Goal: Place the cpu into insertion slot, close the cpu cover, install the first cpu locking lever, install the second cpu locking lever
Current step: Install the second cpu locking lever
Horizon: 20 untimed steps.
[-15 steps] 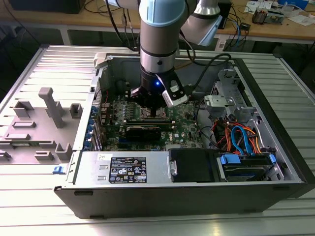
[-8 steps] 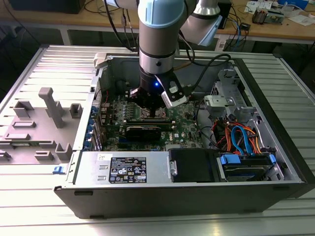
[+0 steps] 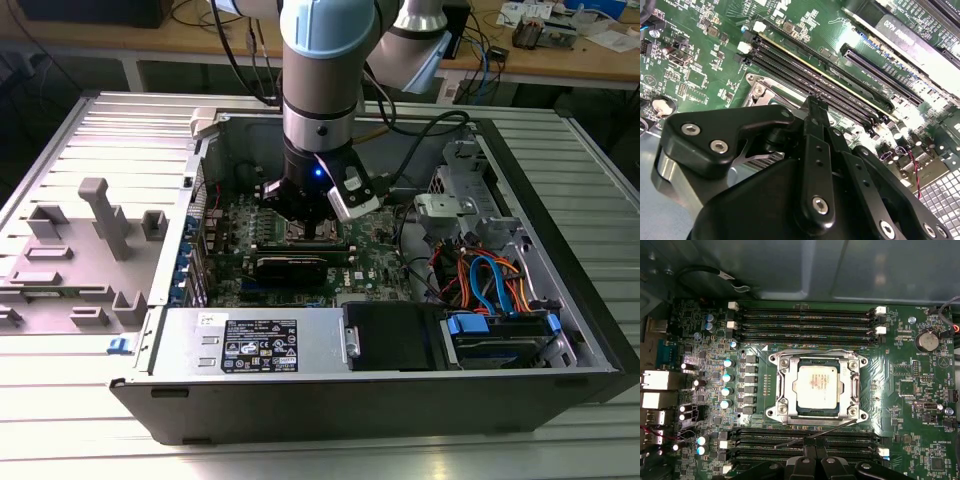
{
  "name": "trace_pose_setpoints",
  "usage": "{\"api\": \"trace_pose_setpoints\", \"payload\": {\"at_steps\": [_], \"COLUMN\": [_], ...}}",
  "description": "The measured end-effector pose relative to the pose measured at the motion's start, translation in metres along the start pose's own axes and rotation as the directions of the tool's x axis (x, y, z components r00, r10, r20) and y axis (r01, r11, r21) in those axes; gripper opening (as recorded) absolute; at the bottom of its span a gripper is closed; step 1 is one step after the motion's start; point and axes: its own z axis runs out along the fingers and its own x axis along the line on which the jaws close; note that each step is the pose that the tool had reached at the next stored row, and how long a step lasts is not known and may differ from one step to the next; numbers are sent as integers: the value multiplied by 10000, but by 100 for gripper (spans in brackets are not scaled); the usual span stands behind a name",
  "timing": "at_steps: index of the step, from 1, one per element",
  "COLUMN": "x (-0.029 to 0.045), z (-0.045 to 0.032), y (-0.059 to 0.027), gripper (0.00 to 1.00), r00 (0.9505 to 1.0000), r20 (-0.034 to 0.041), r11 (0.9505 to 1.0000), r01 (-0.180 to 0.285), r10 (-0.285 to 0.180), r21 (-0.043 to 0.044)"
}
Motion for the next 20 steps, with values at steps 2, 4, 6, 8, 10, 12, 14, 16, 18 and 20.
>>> {"api": "trace_pose_setpoints", "payload": {"at_steps": [2,4,6,8,10,12,14,16,18,20], "x": [0,0,0,0,0,1,2,3,9,11], "z": [0,0,0,0,-1,-2,-3,-3,-3,-3], "y": [0,-1,-1,-4,-11,-32,-36,-38,-38,-38], "gripper": [11,11,11,11,11,11,11,11,11,11], "r00": [10000,10000,10000,10000,10000,10000,10000,10000,10000,10000], "r20": [0,0,0,0,0,-1,0,4,5,7], "r11": [10000,10000,10000,10000,10000,10000,9999,9998,9997,9996], "r01": [0,0,0,1,1,0,-1,0,0,0], "r10": [0,0,0,-1,-1,0,1,0,0,0], "r21": [0,-1,0,-1,-3,-62,-113,-204,-245,-268]}}
